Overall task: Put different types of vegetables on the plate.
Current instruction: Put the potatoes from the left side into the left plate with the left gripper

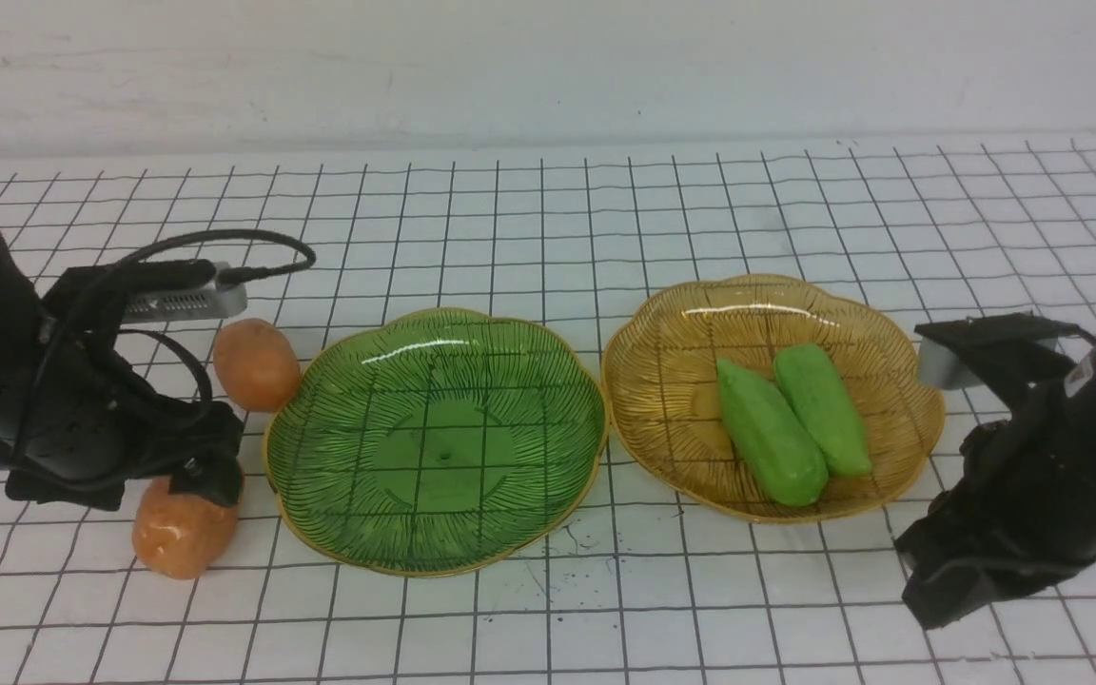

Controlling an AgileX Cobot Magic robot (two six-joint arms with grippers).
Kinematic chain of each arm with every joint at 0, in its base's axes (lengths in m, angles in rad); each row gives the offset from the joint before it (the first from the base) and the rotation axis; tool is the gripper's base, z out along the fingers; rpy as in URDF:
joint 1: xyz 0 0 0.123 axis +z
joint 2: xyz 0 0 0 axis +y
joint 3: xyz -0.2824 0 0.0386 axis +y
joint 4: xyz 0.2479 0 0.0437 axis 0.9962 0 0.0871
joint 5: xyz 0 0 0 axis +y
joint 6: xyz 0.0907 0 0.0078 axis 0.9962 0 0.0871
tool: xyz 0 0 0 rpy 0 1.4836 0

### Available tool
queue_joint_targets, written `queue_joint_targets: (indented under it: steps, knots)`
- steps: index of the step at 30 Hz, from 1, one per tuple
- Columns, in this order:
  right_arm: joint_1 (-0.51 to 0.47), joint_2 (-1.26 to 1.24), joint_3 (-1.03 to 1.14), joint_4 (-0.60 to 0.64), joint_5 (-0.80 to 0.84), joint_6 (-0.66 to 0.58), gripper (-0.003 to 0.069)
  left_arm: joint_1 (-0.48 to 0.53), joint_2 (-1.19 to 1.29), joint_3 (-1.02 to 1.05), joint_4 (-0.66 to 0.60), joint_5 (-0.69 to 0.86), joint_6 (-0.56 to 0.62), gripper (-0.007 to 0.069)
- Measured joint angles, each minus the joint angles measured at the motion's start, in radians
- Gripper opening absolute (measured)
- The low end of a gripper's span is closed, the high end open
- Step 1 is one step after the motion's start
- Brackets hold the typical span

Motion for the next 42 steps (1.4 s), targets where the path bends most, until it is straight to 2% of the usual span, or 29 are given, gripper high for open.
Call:
queue_joint_targets:
  steps: [8, 10, 14, 15, 20, 25, 26, 28, 31, 33, 36, 42]
  knots:
    - [0.000, -0.005, 0.004, 0.004, 0.000, -0.003, 0.0015, 0.000, 0.121, 0.000, 0.056, -0.024, 0.002, 0.0654]
    - [0.000, -0.005, 0.004, 0.004, 0.000, -0.003, 0.0015, 0.000, 0.137, 0.000, 0.059, -0.025, 0.002, 0.0623]
    - [0.000, -0.005, 0.004, 0.004, 0.000, -0.004, 0.0015, 0.000, 0.139, -0.010, 0.082, -0.029, 0.002, 0.0470]
    - [0.000, -0.005, 0.004, 0.004, 0.000, -0.004, 0.0015, 0.000, 0.139, -0.011, 0.095, -0.032, 0.002, 0.0462]
    - [0.000, -0.005, 0.004, 0.004, 0.000, -0.004, 0.0015, 0.000, 0.139, -0.030, 0.150, -0.008, 0.002, 0.0465]
    - [0.000, -0.005, 0.004, 0.004, 0.000, -0.005, 0.0015, 0.000, 0.098, -0.148, 0.210, 0.180, -0.012, 0.0465]
    - [0.000, -0.005, 0.004, 0.004, 0.000, -0.006, 0.0015, 0.000, 0.095, -0.156, 0.208, 0.180, -0.015, 0.0465]
    - [0.000, -0.005, 0.004, 0.004, 0.000, -0.022, 0.0015, -0.007, 0.062, -0.255, 0.149, 0.256, -0.055, 0.0465]
    - [0.000, -0.005, 0.004, 0.004, 0.000, -0.030, 0.0015, -0.042, 0.046, -0.320, 0.050, 0.265, -0.073, 0.0465]
    - [0.000, -0.005, 0.004, 0.004, 0.000, -0.032, 0.0015, -0.098, 0.047, -0.339, -0.045, 0.208, -0.073, 0.0465]
    - [0.000, -0.005, 0.004, 0.004, 0.000, -0.033, 0.0015, -0.189, 0.070, -0.342, -0.113, 0.123, -0.073, 0.0465]
    - [0.000, -0.005, 0.004, 0.004, 0.000, -0.033, 0.0015, -0.335, 0.179, -0.343, -0.171, 0.033, -0.064, 0.0477]
